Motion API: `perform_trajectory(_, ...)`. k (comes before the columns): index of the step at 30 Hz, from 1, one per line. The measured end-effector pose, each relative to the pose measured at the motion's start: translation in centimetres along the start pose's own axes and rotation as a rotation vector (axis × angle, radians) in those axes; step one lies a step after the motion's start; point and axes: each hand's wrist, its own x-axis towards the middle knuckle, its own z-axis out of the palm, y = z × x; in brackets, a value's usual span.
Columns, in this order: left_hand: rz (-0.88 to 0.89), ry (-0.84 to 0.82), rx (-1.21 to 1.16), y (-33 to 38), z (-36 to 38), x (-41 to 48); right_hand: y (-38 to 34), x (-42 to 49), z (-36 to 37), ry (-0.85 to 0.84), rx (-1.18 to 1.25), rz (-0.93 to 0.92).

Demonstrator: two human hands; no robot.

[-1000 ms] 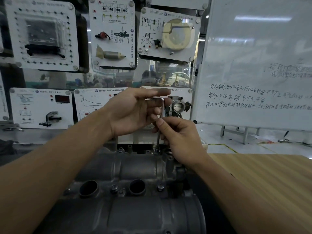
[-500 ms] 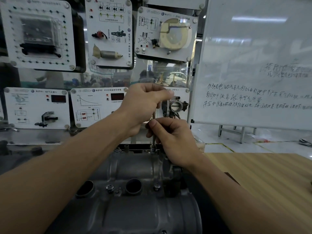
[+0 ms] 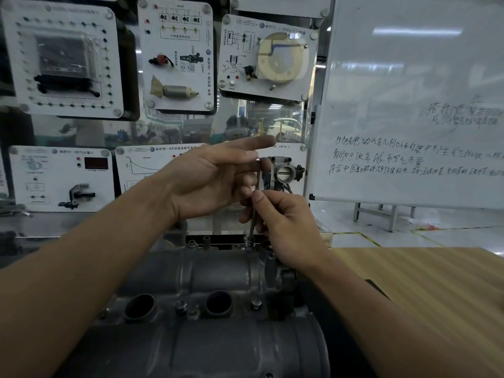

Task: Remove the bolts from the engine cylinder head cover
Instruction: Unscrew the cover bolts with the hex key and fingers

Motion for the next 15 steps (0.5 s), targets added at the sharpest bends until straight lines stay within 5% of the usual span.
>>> perform_trajectory(4, -0.009, 0.079, 0.128, 0.3, 0.8, 0.3, 0.0, 0.0, 0.0, -0.016, -0.024, -0.012)
perform_trajectory(9, 0.067, 0.462, 0.411, -0.5, 2.7, 1.8, -0.1, -0.1, 0.1, -0.047, -0.036, -0.011)
perform_trajectory(12, 0.060, 0.554, 0.356, -0.8, 2.8, 2.1, 0.1, -0.2, 0.1, -0.022, -0.030, -0.028)
perform_trajectory(15, 0.001, 0.465, 0.173, -0.5, 2.1, 1.7, 0.3, 0.0, 0.0, 0.023, -0.001, -0.030)
